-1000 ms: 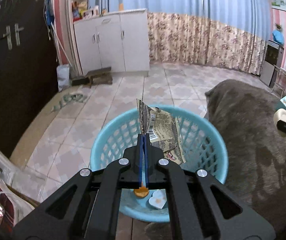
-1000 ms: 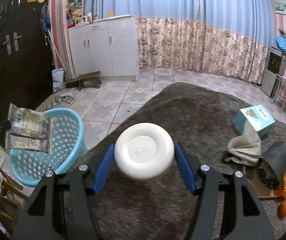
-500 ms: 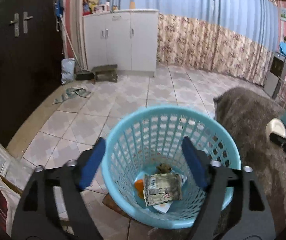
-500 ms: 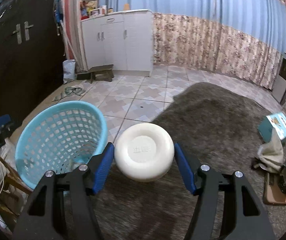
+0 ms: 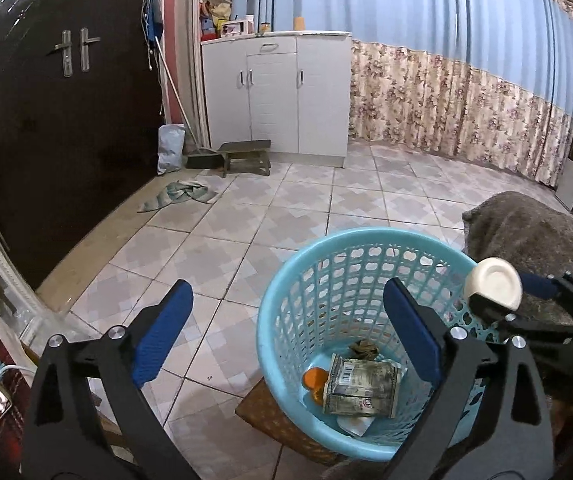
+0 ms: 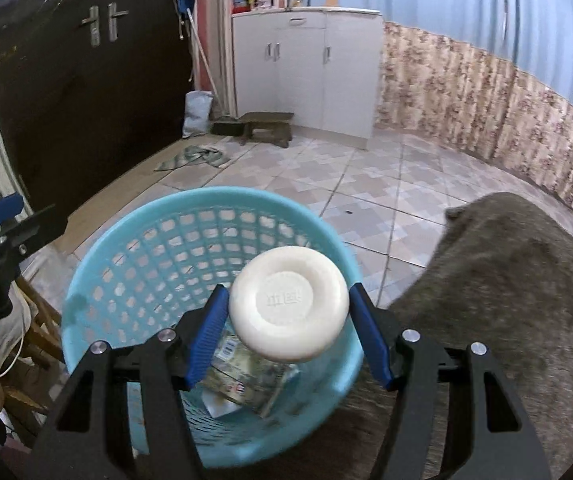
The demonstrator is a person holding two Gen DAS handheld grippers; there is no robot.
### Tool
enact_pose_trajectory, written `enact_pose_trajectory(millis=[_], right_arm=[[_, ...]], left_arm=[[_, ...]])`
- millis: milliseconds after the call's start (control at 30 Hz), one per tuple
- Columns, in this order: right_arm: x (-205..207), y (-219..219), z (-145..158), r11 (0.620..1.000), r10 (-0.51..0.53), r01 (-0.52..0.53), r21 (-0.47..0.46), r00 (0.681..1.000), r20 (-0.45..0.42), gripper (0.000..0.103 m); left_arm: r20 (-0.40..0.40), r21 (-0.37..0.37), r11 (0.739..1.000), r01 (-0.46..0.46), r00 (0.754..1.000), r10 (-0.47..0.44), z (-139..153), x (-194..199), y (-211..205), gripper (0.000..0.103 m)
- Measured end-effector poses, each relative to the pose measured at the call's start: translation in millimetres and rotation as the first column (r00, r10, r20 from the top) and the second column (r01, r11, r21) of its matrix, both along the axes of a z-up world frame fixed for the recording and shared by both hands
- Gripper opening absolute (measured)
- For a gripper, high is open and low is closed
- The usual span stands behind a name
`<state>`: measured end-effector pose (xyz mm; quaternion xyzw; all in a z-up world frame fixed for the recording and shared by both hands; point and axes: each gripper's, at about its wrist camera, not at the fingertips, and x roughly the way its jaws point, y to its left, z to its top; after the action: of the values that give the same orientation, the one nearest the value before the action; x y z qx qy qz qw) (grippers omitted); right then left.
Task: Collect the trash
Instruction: 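Carry the packet and white disc to the blue basket and release both, then move both tools back toward the rug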
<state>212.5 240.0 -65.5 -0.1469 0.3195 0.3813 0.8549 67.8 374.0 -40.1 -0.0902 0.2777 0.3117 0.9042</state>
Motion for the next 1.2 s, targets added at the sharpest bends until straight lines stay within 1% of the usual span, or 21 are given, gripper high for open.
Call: enact_pose_trajectory(millis=[33,100,233,333,533,633,700,767,800,867,900,967,1067,1200], right_arm=[[-1.5,2.7,-1.7,1.000,0.011,-0.011,0.006,1.000,-0.007,0.062],[-2.7,2.3,-2.0,1.000,0.004,-0.004,0.004,1.000,-0.001,0.076],[-2.1,-12.6,5.9,1.000,-0.008,0.008,0.021,1.000,-0.001,0.077],[-0.9,-34.5,14.7,0.999,-0.041,0.041,0.017,0.999,0.026,0.077],[7.2,-110.9,27.8,0.985,-0.171,0.171,0.018,0.985,0.034,0.078],[11.5,-163.2,32.4,0.961,-0.278,0.277,0.025,0.960,0.033,0.078],[15.2,-198.3,33.3,0.936,-0.351,0.350,0.036,0.936,0.024,0.078],[18.4,-241.1,32.4,0.896,-0.443,0.442,0.039,0.896,0.028,0.078],[19.2,-253.7,31.0,0.881,-0.473,0.472,0.029,0.880,0.040,0.078],[19.7,-292.9,26.7,0.830,-0.556,0.558,-0.003,0.827,0.081,0.078],[20.3,-303.4,25.7,0.815,-0.577,0.580,-0.005,0.812,0.085,0.078],[21.2,-341.8,24.6,0.760,-0.648,0.649,0.008,0.757,0.081,0.078],[22.7,-386.0,25.5,0.682,-0.730,0.731,0.019,0.678,0.091,0.078],[25.7,-419.3,17.9,0.624,-0.774,0.781,-0.024,0.622,0.120,0.078]], left_arm=[[0.002,0.000,1.000,-0.005,1.000,0.005,0.4,-0.5,1.0,0.094],[0.006,-0.004,1.000,-0.009,1.000,0.009,0.4,-0.5,3.0,0.095],[0.007,-0.006,1.000,-0.010,1.000,0.010,1.1,1.3,2.4,0.095],[0.008,-0.004,1.000,0.001,1.000,-0.001,1.2,3.5,-5.3,0.097],[0.013,-0.003,0.999,0.048,0.999,-0.048,4.6,16.9,-37.4,0.098],[0.014,-0.004,0.996,0.085,0.996,-0.085,7.5,26.2,-59.9,0.098],[0.015,-0.002,0.994,0.109,0.994,-0.109,9.3,32.0,-76.3,0.098],[0.017,-0.001,0.991,0.136,0.991,-0.136,11.3,38.7,-94.7,0.098],[0.017,-0.003,0.989,0.145,0.989,-0.145,11.4,40.5,-100.1,0.098],[0.021,-0.013,0.984,0.177,0.984,-0.176,12.0,47.2,-117.9,0.098],[0.024,-0.019,0.982,0.190,0.982,-0.189,12.1,49.7,-125.9,0.098],[0.020,-0.029,0.974,0.225,0.974,-0.224,10.0,57.8,-146.1,0.098],[0.000,-0.029,0.964,0.263,0.965,-0.263,7.2,67.8,-169.0,0.098],[-0.020,-0.029,0.946,0.322,0.946,-0.323,3.0,79.4,-203.2,0.098]])
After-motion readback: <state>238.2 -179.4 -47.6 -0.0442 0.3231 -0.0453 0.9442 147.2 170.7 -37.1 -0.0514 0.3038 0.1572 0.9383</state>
